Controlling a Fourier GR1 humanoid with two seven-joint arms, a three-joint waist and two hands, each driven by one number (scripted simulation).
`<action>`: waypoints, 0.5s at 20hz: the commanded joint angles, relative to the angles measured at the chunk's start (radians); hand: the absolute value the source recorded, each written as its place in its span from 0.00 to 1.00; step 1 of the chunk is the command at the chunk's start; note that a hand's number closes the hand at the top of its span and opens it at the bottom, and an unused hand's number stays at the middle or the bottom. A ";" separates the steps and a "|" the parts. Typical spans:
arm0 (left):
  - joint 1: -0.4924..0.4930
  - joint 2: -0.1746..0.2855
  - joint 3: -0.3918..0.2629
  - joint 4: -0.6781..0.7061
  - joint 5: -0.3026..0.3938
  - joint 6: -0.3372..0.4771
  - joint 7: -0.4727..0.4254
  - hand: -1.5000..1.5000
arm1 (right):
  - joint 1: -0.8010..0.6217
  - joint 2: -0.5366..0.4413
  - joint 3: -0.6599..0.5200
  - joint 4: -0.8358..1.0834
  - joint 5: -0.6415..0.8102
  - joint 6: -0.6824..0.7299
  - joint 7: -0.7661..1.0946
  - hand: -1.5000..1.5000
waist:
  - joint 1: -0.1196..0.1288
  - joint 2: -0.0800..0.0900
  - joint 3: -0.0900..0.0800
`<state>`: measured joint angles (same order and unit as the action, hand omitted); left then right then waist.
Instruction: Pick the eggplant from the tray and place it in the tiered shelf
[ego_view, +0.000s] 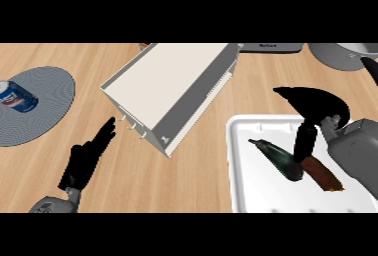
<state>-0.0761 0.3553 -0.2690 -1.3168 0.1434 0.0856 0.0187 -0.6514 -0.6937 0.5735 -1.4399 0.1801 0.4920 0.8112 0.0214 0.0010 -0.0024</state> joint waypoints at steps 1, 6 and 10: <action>0.020 -0.006 0.010 -0.067 0.001 0.005 0.038 0.50 | 0.002 0.174 0.075 0.071 0.113 -0.044 0.083 0.00 | -0.003 0.000 0.003; 0.058 0.005 0.027 -0.040 -0.010 -0.036 -0.005 0.50 | -0.046 0.270 0.034 0.134 0.077 0.070 0.202 0.00 | -0.008 -0.001 0.002; 0.037 -0.017 0.028 -0.078 -0.025 -0.004 0.046 0.50 | -0.022 0.317 0.062 0.094 0.090 0.093 0.328 0.00 | -0.015 -0.004 0.002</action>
<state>-0.0521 0.3374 -0.2493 -1.3623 0.1216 0.0831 0.0468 -0.6477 -0.4413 0.6390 -1.3416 0.2741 0.4956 0.9470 0.0090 -0.0006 -0.0005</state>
